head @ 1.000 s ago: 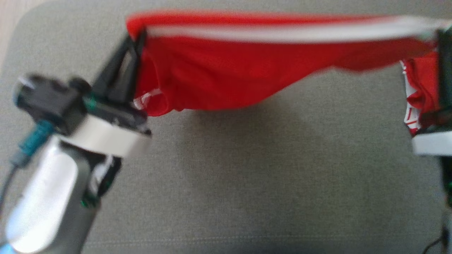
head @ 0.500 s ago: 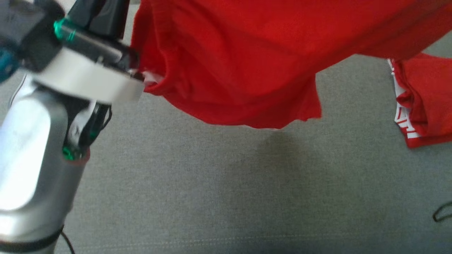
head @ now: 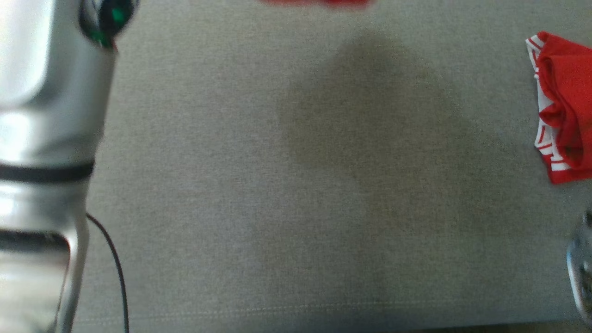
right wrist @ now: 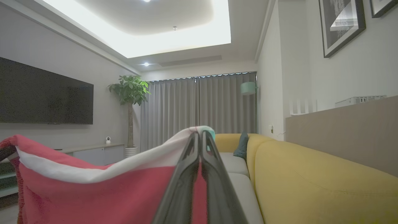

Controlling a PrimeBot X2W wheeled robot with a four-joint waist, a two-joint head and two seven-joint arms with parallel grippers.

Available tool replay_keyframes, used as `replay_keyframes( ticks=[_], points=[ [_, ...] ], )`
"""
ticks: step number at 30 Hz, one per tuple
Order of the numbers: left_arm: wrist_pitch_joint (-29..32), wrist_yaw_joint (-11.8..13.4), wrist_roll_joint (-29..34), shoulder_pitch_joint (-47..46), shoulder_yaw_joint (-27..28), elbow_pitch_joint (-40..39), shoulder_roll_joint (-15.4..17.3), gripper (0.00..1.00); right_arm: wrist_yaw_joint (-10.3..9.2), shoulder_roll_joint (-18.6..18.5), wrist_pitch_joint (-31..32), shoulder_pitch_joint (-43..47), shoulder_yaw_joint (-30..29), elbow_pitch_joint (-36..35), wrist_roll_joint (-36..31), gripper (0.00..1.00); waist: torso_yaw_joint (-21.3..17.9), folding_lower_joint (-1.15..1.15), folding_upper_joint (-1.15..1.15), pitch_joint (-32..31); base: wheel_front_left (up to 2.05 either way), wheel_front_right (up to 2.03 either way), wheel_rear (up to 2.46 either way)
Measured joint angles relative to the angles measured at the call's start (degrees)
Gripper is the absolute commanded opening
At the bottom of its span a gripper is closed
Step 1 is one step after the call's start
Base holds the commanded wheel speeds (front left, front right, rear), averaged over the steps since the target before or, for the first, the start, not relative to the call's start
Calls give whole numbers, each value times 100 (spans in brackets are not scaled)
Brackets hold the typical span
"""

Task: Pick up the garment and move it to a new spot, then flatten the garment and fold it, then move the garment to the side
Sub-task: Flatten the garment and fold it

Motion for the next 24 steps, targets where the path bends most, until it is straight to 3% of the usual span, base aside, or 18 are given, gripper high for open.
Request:
replay_keyframes(
  ticks=[5,10,19,24],
  points=[
    [-309,-170,-47,-584,100,1332,-227,0,0,291,-407,-849,453,1416,22,0,-95,-1,0,143,0,0,0],
    [-331,-289,-192,-408,159,2559,-488,0,0,614,-775,-856,815,2826,242,0,-154,0,0,381,0,0,0],
    [-348,-372,-439,740,288,3484,-760,0,-1,658,-1549,-58,1214,4356,657,0,-131,1,0,771,0,0,0],
    [-348,-368,-436,1033,403,3565,-795,0,0,654,-1819,271,1279,4604,750,0,-148,-1,0,768,0,0,0]
  ],
)
